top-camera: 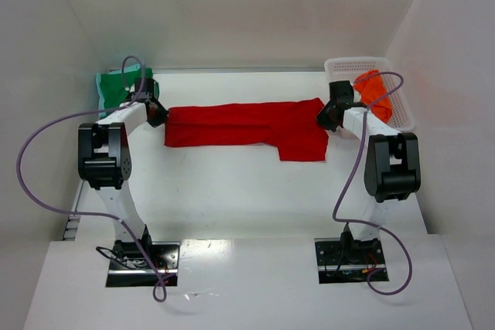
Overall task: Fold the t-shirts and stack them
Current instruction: Fold the other side of the tshirt into a rectangle
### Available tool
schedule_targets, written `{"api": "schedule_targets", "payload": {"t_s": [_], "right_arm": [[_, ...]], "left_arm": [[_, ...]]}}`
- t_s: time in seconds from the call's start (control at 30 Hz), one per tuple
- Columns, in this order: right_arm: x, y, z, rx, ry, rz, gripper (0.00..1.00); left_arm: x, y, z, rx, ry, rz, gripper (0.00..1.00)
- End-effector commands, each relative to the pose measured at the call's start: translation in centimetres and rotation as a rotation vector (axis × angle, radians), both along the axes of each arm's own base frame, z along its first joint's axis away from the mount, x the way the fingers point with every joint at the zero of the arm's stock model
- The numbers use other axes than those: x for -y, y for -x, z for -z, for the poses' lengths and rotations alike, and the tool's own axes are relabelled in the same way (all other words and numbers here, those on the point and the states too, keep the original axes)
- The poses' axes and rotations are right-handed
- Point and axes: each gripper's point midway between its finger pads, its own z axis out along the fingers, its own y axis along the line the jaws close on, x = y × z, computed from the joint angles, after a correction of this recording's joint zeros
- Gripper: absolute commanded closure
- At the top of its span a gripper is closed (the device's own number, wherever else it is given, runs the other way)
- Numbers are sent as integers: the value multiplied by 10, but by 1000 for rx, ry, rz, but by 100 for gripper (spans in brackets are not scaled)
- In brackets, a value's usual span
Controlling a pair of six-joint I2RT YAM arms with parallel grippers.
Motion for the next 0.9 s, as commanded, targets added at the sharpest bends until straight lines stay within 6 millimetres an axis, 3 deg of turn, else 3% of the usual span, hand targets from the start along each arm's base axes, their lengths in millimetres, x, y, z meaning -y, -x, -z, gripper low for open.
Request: {"api": "schedule_targets", "payload": {"t_s": [0.0, 0.17, 0.3, 0.4, 0.5, 0.67, 0.8, 0.87], "right_arm": [[21, -6, 4, 23, 63, 32, 100], [19, -9, 9, 24, 60, 21, 98], [17, -15, 7, 39, 63, -12, 67], [9, -24, -15, 115, 47, -60, 55], [6, -31, -50, 219, 52, -96, 48], [0, -27, -102, 318, 52, -155, 38], [-9, -5, -113, 322, 8, -189, 36], [-15, 6, -111, 311, -18, -201, 36]], "left_arm": [[-18, -18, -9, 37, -79, -12, 100], [-17, -27, -10, 45, -84, 12, 98], [-13, -29, -11, 49, -80, 52, 80], [-12, -31, -29, 88, -89, 75, 64], [-10, -39, -62, 177, -111, 116, 53], [-7, -38, -115, 281, -154, 180, 24], [1, -33, -158, 371, -156, 229, 10], [9, -29, -175, 412, -140, 267, 9]]}}
